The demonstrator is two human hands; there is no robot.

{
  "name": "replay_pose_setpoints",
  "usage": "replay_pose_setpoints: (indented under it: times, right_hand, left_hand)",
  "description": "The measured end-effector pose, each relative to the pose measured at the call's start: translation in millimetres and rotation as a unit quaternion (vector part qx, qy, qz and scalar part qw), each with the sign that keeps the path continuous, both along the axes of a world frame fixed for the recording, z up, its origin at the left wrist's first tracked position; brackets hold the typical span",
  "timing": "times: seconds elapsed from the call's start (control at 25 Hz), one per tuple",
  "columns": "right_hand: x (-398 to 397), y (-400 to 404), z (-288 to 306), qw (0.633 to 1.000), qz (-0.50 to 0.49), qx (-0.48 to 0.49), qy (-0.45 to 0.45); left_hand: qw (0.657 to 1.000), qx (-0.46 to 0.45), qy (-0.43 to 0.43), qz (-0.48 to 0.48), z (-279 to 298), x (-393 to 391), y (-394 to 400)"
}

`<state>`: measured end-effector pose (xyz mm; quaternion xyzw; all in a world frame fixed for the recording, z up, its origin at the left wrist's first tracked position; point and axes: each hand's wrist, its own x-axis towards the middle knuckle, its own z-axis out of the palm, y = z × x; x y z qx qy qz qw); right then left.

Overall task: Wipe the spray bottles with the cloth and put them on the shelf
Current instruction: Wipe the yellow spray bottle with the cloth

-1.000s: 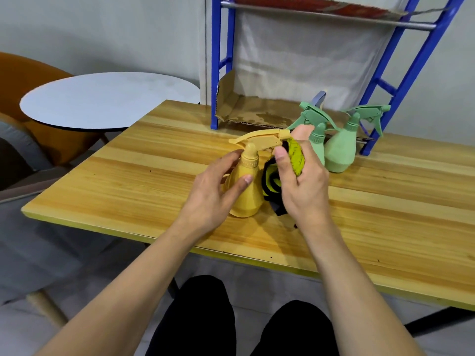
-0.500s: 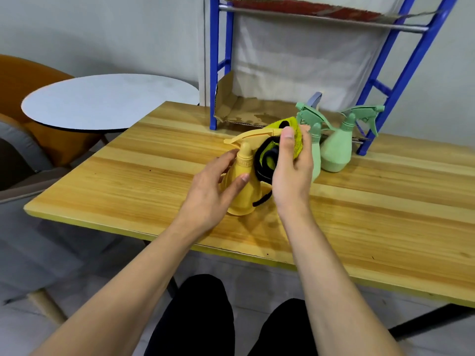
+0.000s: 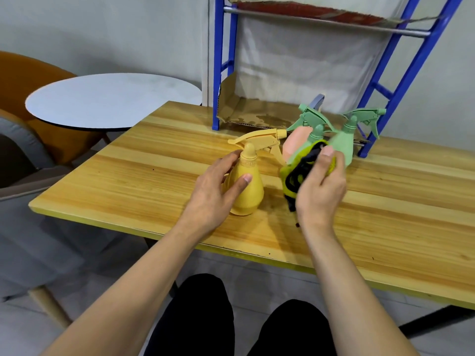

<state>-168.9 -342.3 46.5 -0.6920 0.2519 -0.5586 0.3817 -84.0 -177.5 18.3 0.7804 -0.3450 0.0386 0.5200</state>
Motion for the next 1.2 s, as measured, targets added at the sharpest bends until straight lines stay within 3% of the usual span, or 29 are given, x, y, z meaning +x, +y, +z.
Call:
replay_pose_setpoints:
  times: [0.12, 0.32, 0.52, 0.76, 0.88, 1.0, 1.12, 1.2]
  right_hand:
    - [0, -4, 39, 0.993, 0.046, -0.102, -0.019]
    - [30, 11, 63, 0.931, 0.083, -0.303, 0.185]
    - [42, 12, 62, 0.943, 0.042, -0.287, 0.164]
    - [38, 13, 66, 0.987, 0.088, -0.114, 0.065]
    - [34, 11, 70, 0.977, 0.071, -0.18, 0.086]
    - [34, 13, 95, 0.916, 0.077, -0.356, 0.166]
    - [43, 20, 114, 0.763, 0.15, -0.535, 0.331]
    - [49, 25, 112, 0.684, 0.202, -0.553, 0.431]
  left_hand:
    - [1.0, 0.006, 0.004, -0.002, -2, 1, -1]
    - [1.0, -0.03, -0.004, 0.003, -7, 0, -1]
    - [1.0, -0.028, -0.002, 0.005, -6, -3, -5]
    - [1.0, -0.019, 0.012, -0.011, -6, -3, 0]
    - [0.999, -0.009, 0.039, -0.013, -5, 0, 2]
    - [0.998, 0.013, 0.057, -0.025, -15, 4, 7]
    - [0.997, 0.036, 0.068, -0.027, -25, 6, 9]
    - [0.996, 0.028, 0.082, -0.03, -27, 7, 8]
